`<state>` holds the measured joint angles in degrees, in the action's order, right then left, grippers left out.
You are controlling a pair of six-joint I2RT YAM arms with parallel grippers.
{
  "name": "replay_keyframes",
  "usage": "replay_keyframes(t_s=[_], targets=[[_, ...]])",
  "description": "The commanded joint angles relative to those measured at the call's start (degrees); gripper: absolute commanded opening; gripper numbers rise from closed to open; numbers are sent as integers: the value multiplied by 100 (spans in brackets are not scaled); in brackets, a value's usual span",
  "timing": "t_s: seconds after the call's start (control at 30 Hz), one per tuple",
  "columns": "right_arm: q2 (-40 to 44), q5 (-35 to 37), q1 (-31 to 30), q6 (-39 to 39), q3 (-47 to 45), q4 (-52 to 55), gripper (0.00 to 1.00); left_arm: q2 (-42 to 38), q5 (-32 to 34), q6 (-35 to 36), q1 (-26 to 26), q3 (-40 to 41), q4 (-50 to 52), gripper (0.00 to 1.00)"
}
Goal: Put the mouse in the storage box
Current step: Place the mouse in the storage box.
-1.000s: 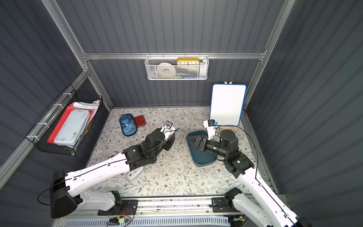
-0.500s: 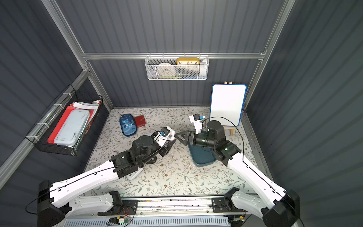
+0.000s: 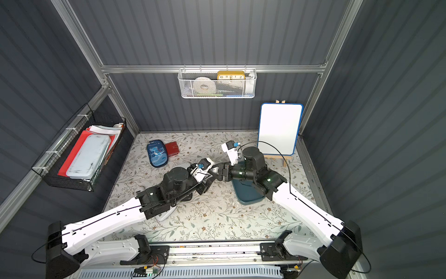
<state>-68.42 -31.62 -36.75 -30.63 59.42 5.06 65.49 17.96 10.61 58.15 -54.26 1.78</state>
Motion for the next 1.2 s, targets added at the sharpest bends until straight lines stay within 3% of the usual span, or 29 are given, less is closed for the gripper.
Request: replay_keyframes(t_s=[0.0, 0.4, 0.43, 0.5, 0.6, 0.73, 0.77, 0.87, 0.97, 1.17], targets=[[-60, 91, -98, 174, 184, 126, 55, -128, -91, -83, 3, 47, -40, 26], [-315, 346, -269, 326, 278, 300, 21, -291, -92, -142, -5, 178, -11, 34], [-326, 401, -271, 325, 297, 319, 18, -291, -70, -162, -3, 184, -3, 40], [-336, 598, -263, 297, 307, 328, 11, -303, 35, -253, 1, 213, -20, 71], [-353, 1034, -263, 426, 332, 496, 8, -373, 474, -558, -7, 294, -52, 95], [-452, 2406, -265, 1027, 514, 1167, 6, -477, 1620, -1483, -5, 260, 258, 99], [-500, 2831, -262, 1249, 578, 1360, 6, -471, 2118, -1962, -6, 189, 539, 100], [-675, 4208, -256, 1881, 676, 1733, 6, -408, 3534, -4260, -6, -163, 2099, 99], [-928, 5462, -260, 2317, 616, 1801, 6, -460, 3293, -5052, -15, -202, 2857, 99], [-1655, 7051, -211, 2943, 392, 1499, 7, -595, 2782, -5455, -14, 98, 2900, 99]])
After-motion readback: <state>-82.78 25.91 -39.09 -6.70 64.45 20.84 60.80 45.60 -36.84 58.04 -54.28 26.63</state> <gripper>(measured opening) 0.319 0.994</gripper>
